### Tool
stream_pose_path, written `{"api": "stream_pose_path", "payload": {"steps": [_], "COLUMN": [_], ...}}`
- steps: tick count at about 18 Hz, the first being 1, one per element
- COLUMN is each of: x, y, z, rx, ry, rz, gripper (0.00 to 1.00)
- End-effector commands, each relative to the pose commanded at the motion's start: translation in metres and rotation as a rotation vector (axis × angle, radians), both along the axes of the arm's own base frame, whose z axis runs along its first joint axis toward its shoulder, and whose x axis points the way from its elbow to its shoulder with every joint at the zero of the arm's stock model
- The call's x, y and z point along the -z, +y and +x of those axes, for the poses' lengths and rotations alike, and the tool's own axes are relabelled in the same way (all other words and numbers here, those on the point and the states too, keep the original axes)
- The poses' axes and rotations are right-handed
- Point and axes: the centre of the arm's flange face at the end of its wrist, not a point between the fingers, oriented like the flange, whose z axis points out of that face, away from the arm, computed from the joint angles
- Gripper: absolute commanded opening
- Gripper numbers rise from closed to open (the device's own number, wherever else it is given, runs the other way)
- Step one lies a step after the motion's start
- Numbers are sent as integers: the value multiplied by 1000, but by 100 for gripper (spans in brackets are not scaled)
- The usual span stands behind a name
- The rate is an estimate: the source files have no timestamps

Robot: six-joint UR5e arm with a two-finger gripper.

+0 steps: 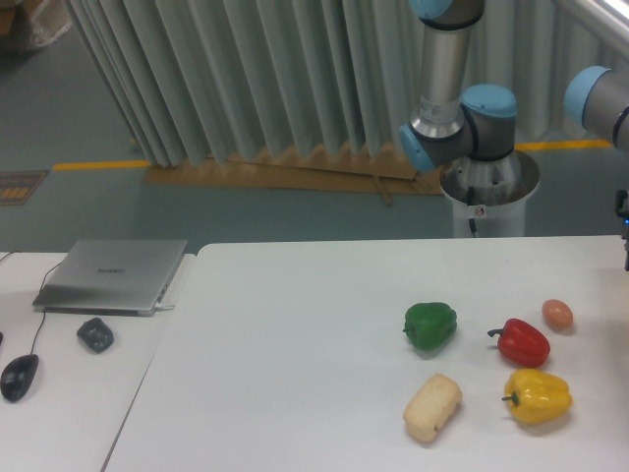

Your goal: Place the yellow pepper in a basket

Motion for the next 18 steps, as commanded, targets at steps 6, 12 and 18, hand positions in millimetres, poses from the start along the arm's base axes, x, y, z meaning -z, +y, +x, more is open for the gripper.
{"api": "stream_pose_path", "payload": {"steps": [6,12,18], "x": [-1,-4,-12], "y": [1,-11,-14], "z": [0,-9,-8], "rx": [-5,-27,-38], "ry": [7,10,25], "rz": [2,10,11], "gripper": [100,100,100]}}
